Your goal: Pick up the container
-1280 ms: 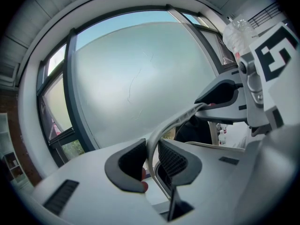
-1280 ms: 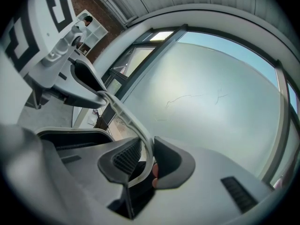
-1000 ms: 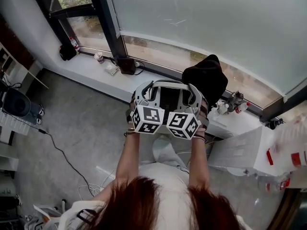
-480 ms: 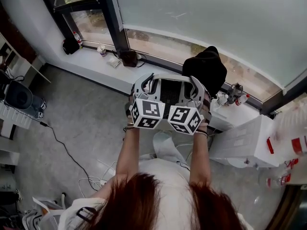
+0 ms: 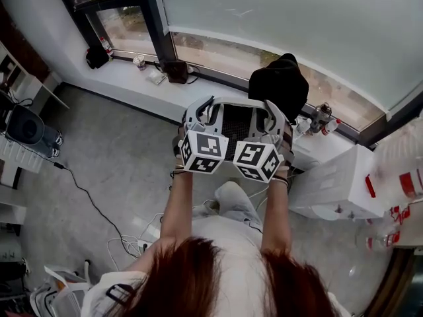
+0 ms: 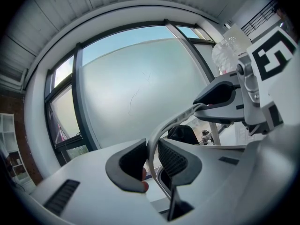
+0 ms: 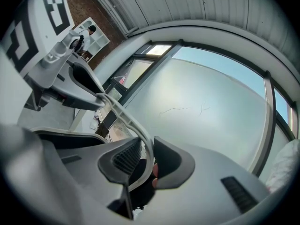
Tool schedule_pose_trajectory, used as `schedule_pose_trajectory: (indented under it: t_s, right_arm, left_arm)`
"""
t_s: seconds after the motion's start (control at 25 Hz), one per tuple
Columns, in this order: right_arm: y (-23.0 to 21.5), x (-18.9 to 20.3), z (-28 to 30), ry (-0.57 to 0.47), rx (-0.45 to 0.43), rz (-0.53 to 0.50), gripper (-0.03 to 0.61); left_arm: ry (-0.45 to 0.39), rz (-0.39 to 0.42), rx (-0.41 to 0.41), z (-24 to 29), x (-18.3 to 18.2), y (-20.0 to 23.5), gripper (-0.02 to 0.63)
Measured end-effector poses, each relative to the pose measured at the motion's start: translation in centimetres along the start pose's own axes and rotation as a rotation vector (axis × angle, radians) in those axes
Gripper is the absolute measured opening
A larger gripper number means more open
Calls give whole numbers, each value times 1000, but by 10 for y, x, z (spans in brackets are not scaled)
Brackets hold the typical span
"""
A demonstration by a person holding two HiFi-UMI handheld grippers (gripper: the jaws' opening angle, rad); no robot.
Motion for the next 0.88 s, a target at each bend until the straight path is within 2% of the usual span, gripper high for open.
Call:
schedule_pose_trajectory:
  t_s: [0.52,0.88]
  right_arm:
    - [-31,18,-37,-61,-26,1,95]
    - [-64,29,-59,-122,-92,-5,92]
  left_arm:
    - [-31,41,-35,-15,-28,-35,86]
    - [-16,28,-114,-36,-55,-67,86]
Point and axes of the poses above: the fingertips, and each gripper's own axes: z forward along the fingers, y to its left, x out of its underside, the point moved 7 cm from there along -z, backward along the fingers, and after that the axes turned 2 degrees about -x, right-handed, at the moved point
